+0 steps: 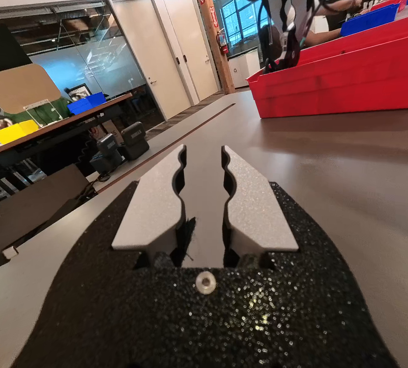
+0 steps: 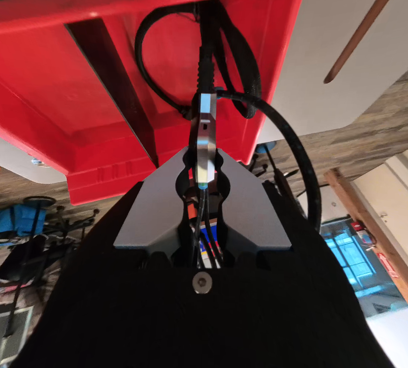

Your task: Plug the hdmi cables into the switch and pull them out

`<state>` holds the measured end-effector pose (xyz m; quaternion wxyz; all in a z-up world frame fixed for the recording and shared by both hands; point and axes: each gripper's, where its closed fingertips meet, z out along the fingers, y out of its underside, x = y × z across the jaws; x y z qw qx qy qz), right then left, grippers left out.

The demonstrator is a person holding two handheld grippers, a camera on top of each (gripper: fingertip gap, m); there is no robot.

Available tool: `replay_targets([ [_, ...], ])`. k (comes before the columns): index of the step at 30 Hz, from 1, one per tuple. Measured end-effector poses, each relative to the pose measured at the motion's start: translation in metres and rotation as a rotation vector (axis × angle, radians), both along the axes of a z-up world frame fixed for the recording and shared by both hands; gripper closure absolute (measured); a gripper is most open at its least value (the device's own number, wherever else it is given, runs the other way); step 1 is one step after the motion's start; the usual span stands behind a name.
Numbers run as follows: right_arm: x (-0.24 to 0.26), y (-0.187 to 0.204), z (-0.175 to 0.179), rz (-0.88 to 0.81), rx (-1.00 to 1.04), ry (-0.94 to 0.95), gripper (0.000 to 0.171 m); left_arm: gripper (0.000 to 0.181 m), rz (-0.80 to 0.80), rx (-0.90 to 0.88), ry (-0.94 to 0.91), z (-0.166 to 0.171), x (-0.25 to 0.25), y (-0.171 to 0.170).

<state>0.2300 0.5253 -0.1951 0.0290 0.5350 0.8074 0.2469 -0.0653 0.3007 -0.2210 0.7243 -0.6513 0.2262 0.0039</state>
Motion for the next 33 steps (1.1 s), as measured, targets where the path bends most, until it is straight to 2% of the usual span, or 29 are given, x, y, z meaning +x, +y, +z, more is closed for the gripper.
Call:
replay_targets([
  [5, 0.018, -0.001, -0.028, -0.05, -0.024, -0.02, 0.153, 0.155, 0.003, -0.002, 0.007, -0.001, 0.001, 0.0],
  [12, 0.0, -0.011, -0.036, -0.042, 0.002, 0.041, 0.153, 0.156, -0.006, -0.016, 0.03, -0.004, 0.007, 0.0],
  [17, 0.002, -0.009, -0.045, -0.124, 0.055, -0.009, 0.149, 0.155, 0.008, -0.023, 0.03, -0.006, 0.002, 0.0],
  [20, 0.022, -0.002, -0.031, -0.18, 0.145, -0.133, 0.129, 0.154, 0.015, -0.034, 0.019, -0.007, -0.001, 0.001],
  [24, 0.039, -0.005, 0.003, -0.267, 0.24, -0.173, 0.119, 0.153, 0.019, -0.04, 0.011, -0.007, -0.002, 0.002],
  [27, 0.033, -0.007, 0.041, -0.268, 0.38, -0.054, 0.118, 0.153, 0.021, -0.037, 0.008, -0.007, -0.002, 0.002],
  [29, 0.015, -0.008, 0.078, -0.217, 0.574, 0.11, 0.121, 0.152, 0.026, -0.031, 0.004, -0.005, -0.003, 0.002],
  [31, -0.025, -0.021, 0.113, -0.104, 0.762, 0.424, 0.134, 0.151, 0.032, -0.024, -0.006, -0.003, -0.004, 0.001],
  [33, -0.073, -0.059, 0.12, -0.04, 0.76, 0.808, 0.144, 0.15, 0.038, -0.024, -0.019, -0.002, -0.006, 0.001],
])
